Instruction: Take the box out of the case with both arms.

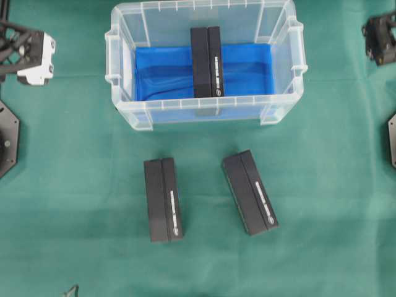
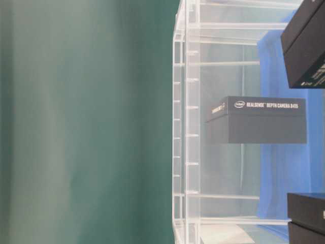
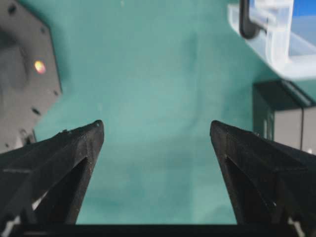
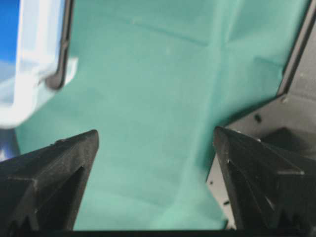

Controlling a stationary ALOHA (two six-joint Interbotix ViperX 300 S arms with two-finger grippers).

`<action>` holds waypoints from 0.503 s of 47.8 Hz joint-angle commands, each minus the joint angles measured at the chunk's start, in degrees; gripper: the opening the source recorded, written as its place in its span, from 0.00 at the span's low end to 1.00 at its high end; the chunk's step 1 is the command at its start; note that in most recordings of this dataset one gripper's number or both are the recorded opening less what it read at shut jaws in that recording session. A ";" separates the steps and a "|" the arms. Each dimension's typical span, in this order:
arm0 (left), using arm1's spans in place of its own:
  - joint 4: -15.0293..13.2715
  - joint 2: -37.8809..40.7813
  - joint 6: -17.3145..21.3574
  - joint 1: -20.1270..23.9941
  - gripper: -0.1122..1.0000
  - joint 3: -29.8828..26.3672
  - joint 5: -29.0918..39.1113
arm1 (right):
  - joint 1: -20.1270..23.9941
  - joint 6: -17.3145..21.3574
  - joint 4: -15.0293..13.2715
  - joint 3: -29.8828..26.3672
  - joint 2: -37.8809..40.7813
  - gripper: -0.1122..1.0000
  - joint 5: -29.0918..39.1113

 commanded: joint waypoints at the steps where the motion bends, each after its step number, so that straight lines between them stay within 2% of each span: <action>1: 0.09 -0.26 2.11 3.08 0.86 -0.62 -0.26 | -4.04 -3.16 0.35 -0.62 0.97 0.92 -1.32; 9: 0.09 0.09 6.15 7.38 0.86 -0.44 -0.70 | -8.53 -8.53 0.70 -0.70 3.25 0.92 -3.08; 24: -0.26 0.88 6.50 7.91 0.86 0.70 -3.69 | -9.32 -9.23 0.79 0.18 4.22 0.92 -5.01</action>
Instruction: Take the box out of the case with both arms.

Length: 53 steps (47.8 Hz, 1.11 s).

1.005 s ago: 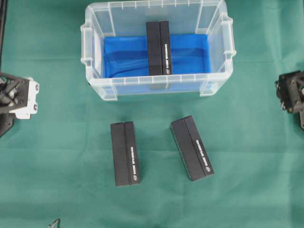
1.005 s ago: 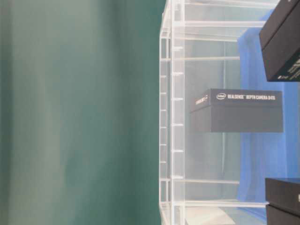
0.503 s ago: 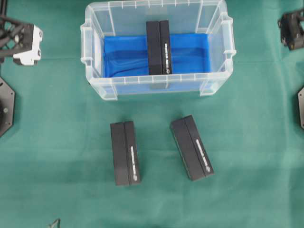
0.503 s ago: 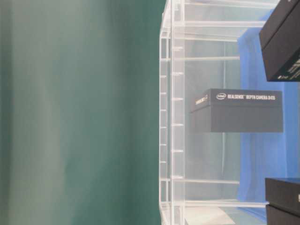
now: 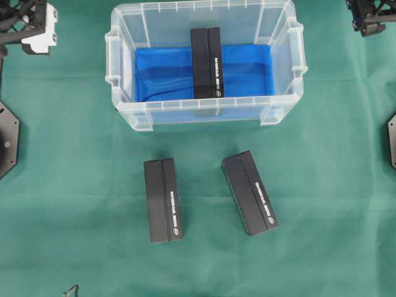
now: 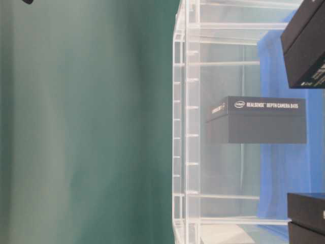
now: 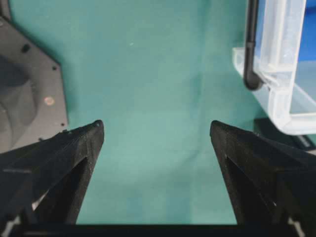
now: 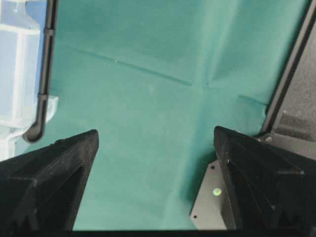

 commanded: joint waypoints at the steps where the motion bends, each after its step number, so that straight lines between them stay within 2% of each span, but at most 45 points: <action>1: -0.26 -0.26 -0.18 0.09 0.86 -0.53 -0.70 | -0.09 0.09 0.09 -0.62 -0.53 0.92 -0.35; 14: -0.35 -0.26 -0.18 0.09 0.86 -0.53 -0.79 | -0.09 0.09 0.26 -0.35 -0.97 0.92 -0.26; 24: -0.35 -0.26 -0.18 -0.26 0.86 -0.44 -0.79 | -0.09 0.18 1.49 -0.35 -0.97 0.92 -0.26; 53: -0.35 -0.35 -0.18 -0.35 0.86 -0.26 -0.79 | -0.09 0.35 1.76 -0.35 -0.88 0.92 -0.18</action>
